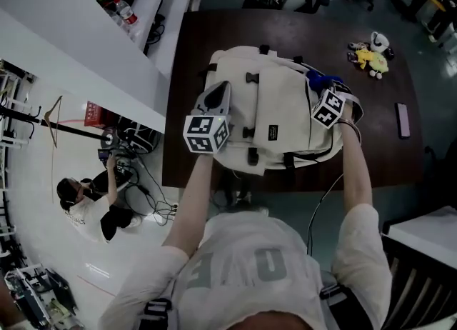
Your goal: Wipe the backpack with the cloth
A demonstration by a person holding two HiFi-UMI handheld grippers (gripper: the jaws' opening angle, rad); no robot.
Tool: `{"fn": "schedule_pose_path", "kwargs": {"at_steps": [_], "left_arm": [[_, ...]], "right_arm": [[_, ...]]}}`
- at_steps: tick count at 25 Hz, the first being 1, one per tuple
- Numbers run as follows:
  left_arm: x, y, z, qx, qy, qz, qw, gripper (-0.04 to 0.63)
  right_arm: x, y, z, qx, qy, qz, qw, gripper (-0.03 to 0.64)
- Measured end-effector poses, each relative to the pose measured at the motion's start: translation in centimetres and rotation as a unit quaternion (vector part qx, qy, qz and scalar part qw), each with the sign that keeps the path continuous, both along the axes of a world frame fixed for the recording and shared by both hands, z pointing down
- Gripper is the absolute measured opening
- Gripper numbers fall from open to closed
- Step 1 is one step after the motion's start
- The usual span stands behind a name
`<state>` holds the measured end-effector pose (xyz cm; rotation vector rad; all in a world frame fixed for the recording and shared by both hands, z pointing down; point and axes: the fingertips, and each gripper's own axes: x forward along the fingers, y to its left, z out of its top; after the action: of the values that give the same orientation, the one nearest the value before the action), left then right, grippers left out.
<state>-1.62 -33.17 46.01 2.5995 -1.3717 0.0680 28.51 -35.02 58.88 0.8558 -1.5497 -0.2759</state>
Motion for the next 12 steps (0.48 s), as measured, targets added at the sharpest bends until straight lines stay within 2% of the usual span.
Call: {"fn": "schedule_pose_path", "kwargs": {"at_steps": [9,12], "left_arm": [[-0.2,0.1,0.0,0.0,-0.001,-0.002,1.0,0.003],[-0.2,0.0,-0.1,0.001,0.003,0.001,1.0,0.003]], "right_arm": [[-0.6,5.6,0.7,-0.008,0.004,-0.007,1.0,0.038],[-0.4,8.0,1.0,-0.011,-0.01,0.012,1.0,0.038]]}}
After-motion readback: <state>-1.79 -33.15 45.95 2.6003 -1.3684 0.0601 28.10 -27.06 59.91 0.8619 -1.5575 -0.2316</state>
